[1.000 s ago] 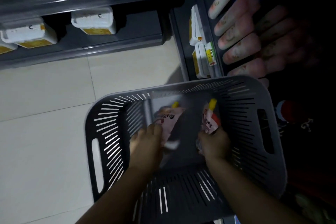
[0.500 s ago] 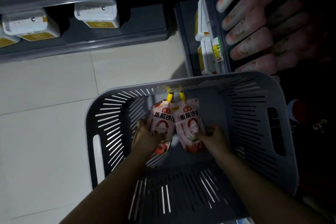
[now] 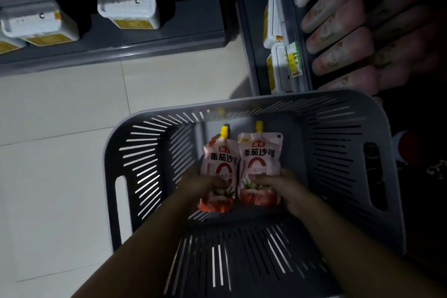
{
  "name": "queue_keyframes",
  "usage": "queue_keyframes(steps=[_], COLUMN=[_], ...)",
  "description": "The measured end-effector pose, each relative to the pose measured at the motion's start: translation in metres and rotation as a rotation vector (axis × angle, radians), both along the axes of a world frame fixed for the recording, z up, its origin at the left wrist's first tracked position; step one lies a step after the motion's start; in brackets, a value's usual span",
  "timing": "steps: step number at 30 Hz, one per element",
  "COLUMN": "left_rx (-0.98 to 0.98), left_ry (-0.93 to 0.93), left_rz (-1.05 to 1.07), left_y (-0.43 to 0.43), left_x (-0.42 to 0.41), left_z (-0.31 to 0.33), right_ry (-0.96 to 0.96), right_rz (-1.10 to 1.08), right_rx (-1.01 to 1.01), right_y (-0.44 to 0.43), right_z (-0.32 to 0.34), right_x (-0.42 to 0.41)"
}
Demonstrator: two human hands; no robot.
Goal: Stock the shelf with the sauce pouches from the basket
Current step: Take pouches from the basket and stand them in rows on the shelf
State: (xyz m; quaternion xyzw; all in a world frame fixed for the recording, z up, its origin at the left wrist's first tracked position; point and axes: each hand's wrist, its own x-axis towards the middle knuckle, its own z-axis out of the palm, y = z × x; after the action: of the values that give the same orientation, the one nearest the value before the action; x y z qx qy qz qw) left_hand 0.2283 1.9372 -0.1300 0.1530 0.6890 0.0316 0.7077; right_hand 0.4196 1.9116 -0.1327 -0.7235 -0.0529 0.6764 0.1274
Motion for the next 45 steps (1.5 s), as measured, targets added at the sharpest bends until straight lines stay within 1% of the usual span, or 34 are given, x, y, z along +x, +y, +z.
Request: queue_keyframes(steps=[2, 4, 6, 9, 15, 20, 26, 29, 31, 34, 36, 40, 45], left_rx=[-0.02, -0.016, -0.018, -0.001, 0.144, 0.242, 0.343, 0.349, 0.362, 0.393, 0.397, 0.37, 0.368], left_ry=[-0.042, -0.076, -0.141, -0.241, -0.349, -0.366, -0.434, -0.511, -0.565, -0.667, -0.698, -0.675, -0.72], left_rz=[0.003, 0.019, 0.053, 0.06, 0.051, 0.191, 0.119, 0.097, 0.038, 0.008, -0.017, -0.109, -0.249], left_y=[-0.003, -0.007, -0.01, -0.015, -0.025, -0.026, 0.006, 0.018, 0.02, 0.016, 0.009, -0.01, -0.051], left_x=[0.001, 0.001, -0.002, -0.008, -0.014, -0.009, -0.008, -0.002, 0.001, 0.006, 0.009, 0.025, 0.067], left_z=[0.007, 0.017, 0.032, 0.057, 0.116, 0.167, 0.25, 0.297, 0.329, 0.366, 0.383, 0.403, 0.423], right_ry=[0.019, 0.081, 0.139, 0.151, 0.231, 0.245, 0.242, 0.192, 0.155, 0.12, 0.054, -0.06, -0.21], right_rz=[0.019, 0.017, -0.01, -0.031, -0.056, -0.048, -0.11, -0.182, -0.22, -0.253, -0.324, -0.487, -0.711], right_rx=[-0.002, 0.014, 0.058, 0.131, 0.239, 0.416, 0.567, 0.636, 0.688, 0.76, 0.793, 0.871, 0.929], right_y=[0.0, -0.001, -0.003, -0.006, -0.012, -0.007, 0.001, -0.01, -0.024, -0.05, -0.071, -0.118, -0.193], right_z=[0.007, 0.018, 0.034, 0.062, 0.121, 0.18, 0.265, 0.308, 0.333, 0.365, 0.382, 0.405, 0.427], right_x=[0.003, 0.005, 0.008, 0.013, 0.025, 0.024, 0.018, 0.014, 0.01, 0.001, -0.004, -0.009, -0.003])
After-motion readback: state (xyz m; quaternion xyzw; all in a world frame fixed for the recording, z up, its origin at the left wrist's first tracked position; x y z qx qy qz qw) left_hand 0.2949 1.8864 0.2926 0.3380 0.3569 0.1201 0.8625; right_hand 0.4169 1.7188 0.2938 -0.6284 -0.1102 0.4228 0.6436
